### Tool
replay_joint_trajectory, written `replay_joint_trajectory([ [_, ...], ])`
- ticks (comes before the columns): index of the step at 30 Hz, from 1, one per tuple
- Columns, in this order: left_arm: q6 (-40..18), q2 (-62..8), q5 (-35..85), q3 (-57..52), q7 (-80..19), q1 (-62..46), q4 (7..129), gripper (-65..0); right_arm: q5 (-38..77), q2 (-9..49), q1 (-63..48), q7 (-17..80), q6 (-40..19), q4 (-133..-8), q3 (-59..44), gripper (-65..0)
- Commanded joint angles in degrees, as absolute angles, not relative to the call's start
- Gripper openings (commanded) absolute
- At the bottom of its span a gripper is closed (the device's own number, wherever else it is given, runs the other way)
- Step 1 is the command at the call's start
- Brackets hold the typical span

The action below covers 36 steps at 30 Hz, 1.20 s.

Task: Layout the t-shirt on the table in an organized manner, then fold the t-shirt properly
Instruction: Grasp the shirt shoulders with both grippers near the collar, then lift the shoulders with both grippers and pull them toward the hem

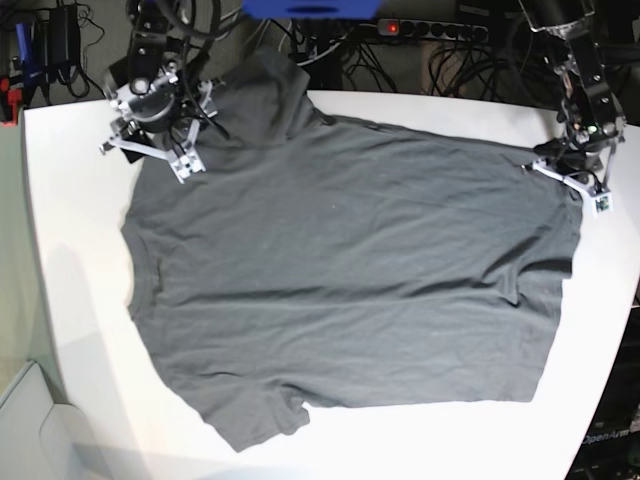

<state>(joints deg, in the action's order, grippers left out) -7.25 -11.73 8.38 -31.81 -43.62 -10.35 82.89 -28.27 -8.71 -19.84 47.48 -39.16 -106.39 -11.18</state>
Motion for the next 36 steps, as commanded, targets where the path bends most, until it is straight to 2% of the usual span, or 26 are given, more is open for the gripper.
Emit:
replay_joint_trajectory([
  [1, -8.0, -11.5, 8.6, -31.5, -48.0, -11.3, 82.5, -64.9, -28.7, -9.0, -20.4, 49.3, -40.0, -104.2, -11.1, -23.8],
  [11, -8.0, -11.6, 8.6, -31.6, -48.0, -12.6, 83.8, -64.9, -28.6, -9.0, -20.8, 49.3, -40.0, -102.7, -10.9, -24.8],
  [17, -8.0, -11.6, 8.6, -31.6, -48.0, -13.7, 87.0, -64.9, -28.6, -9.0, -20.5, 49.3, -40.0, -96.2, -11.0, -36.1],
  [24, -8.0, -11.9, 8.6, -32.0, -48.0, -14.5, 87.2, -64.9, -28.6, -9.0, -21.1, 49.7, -40.0, -95.3, -10.9, -48.5],
  [28, -8.0, -11.9, 8.6, -32.0, -48.0, -15.5, 87.3, -64.9, -28.9, -9.0, -21.1, 49.9, -40.0, -95.8, -11.1, -63.1],
  [29, -8.0, -11.9, 8.6, -32.0, -48.0, -15.5, 87.3, -64.9, -28.9, -9.0, -21.1, 49.9, -40.0, -95.9, -11.2, -65.0],
  [36, -8.0, -11.9, 8.9, -32.0, -48.0, -15.5, 88.0, -64.9, -28.8, -9.0, -21.1, 49.9, -40.0, -106.5, -16.4, -65.0],
])
